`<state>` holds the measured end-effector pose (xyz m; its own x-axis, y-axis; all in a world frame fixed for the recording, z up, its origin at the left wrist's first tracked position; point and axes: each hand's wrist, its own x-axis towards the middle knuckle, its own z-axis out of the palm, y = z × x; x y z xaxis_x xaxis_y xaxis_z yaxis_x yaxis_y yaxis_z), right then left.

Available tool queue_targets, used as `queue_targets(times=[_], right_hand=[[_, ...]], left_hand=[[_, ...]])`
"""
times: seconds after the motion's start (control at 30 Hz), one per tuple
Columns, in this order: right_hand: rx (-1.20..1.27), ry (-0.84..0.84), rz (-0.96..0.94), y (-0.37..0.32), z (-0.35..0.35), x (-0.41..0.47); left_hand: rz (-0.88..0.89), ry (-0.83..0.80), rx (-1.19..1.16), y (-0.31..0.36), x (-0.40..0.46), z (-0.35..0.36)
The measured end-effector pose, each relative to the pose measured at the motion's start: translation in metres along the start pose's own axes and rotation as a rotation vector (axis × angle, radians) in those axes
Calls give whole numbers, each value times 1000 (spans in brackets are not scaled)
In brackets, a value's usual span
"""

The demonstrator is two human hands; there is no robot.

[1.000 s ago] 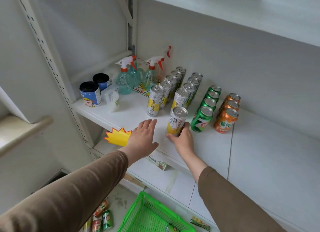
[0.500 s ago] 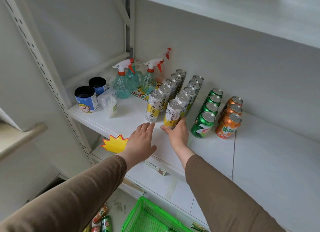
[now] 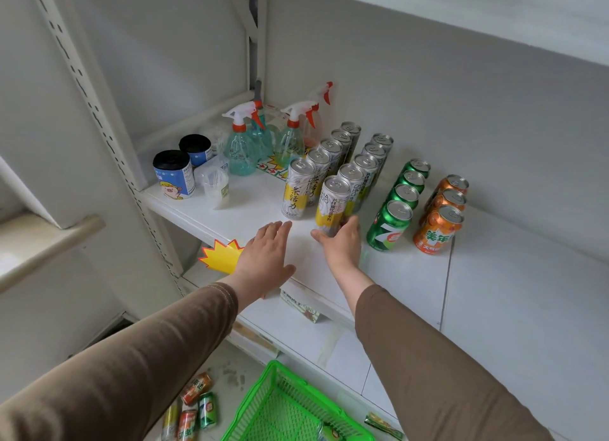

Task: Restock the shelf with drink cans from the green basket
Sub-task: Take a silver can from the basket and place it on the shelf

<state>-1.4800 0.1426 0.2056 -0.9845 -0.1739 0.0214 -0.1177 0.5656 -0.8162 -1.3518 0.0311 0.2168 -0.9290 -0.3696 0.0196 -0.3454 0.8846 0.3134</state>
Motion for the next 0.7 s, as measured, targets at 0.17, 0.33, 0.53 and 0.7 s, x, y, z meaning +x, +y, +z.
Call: queue_targets(times=[0.17, 0.33, 0.53, 0.7], right_hand=[[-88, -10, -148, 17, -10, -35], [-272, -18, -433, 33, -19, -87], [-425, -52, -613, 60, -23, -158], [-482, -97, -673, 107, -20, -220]], left_hand=[[-6, 26, -2, 1, -24, -1], [16, 95, 6, -1, -66, 9], [58, 113, 53, -11, -131, 45], [27, 50, 39, -23, -192, 96]])
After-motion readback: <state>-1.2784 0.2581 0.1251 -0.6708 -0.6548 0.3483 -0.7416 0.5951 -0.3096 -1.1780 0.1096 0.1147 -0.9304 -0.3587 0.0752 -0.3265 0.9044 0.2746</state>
